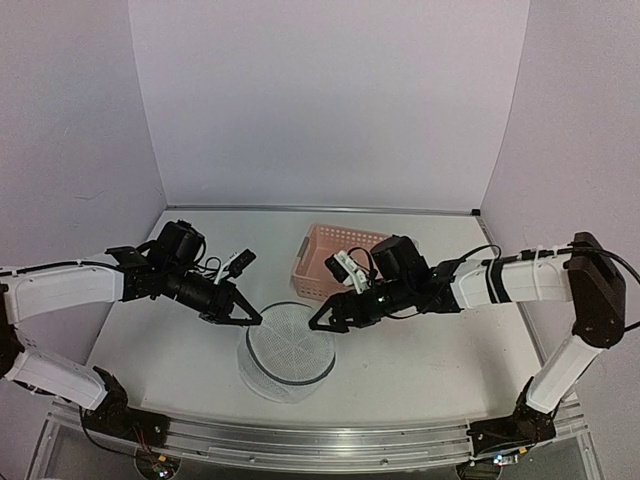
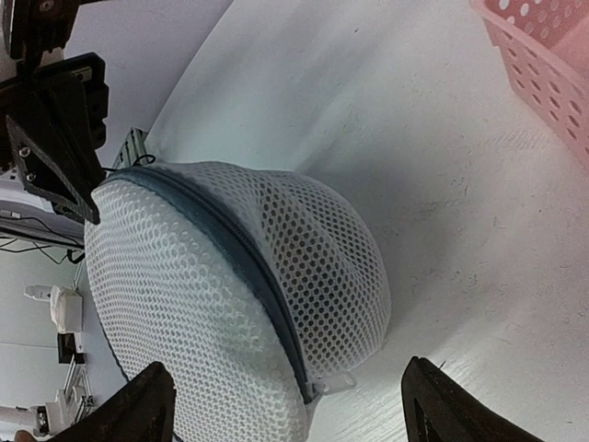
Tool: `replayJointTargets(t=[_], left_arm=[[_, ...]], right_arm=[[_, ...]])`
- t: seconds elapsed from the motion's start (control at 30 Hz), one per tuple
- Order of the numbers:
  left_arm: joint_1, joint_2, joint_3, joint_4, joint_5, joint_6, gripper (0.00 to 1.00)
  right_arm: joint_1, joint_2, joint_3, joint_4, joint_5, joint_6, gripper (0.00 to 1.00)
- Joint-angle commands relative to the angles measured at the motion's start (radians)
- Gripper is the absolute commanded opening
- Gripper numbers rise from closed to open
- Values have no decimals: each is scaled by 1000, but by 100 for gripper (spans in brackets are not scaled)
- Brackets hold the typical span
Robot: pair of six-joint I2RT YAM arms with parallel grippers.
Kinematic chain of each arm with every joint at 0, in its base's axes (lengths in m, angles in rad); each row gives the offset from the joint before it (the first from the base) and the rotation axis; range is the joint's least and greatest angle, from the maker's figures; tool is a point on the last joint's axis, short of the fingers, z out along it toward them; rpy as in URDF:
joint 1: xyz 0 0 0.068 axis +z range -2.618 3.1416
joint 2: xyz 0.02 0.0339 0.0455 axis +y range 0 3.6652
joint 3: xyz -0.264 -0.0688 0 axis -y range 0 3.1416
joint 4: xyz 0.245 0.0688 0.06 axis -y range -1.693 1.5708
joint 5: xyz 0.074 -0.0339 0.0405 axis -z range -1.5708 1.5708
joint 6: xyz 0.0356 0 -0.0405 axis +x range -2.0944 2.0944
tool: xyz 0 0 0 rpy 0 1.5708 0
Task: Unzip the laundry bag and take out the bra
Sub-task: Pass from the left arm to the right, then pick up the laundry bag from the center of the board.
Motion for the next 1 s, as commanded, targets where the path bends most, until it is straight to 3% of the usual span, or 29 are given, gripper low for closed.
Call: replayJointTargets(t=[0.0,0.17,0.4,0.43,0.5,0.7,0.77,0.97], left_arm=[[-10,7,63,18,3,35,0],[-13,24,64,18,3,39,0],[-13,29,64,18,-20,38,0],[-13,29,66,18,-28,37,2],[-13,29,69,16,-45,34,14],[-12,-7,89,-5,-153,28,66],[-12,-30,92,-5,-207,17,79],[-12,-84,68,26,-243,-39,93]], right_arm=[[33,30,42,102,-67,-3,84],[55,43,45,120,-83,-5,69],[59,18,25,122,-49,0,4],[59,11,19,122,-40,3,0],[59,-13,8,122,-20,7,0],[59,-97,-35,126,69,44,0],[59,-130,-61,144,107,76,0],[83,-217,-111,246,286,235,0]])
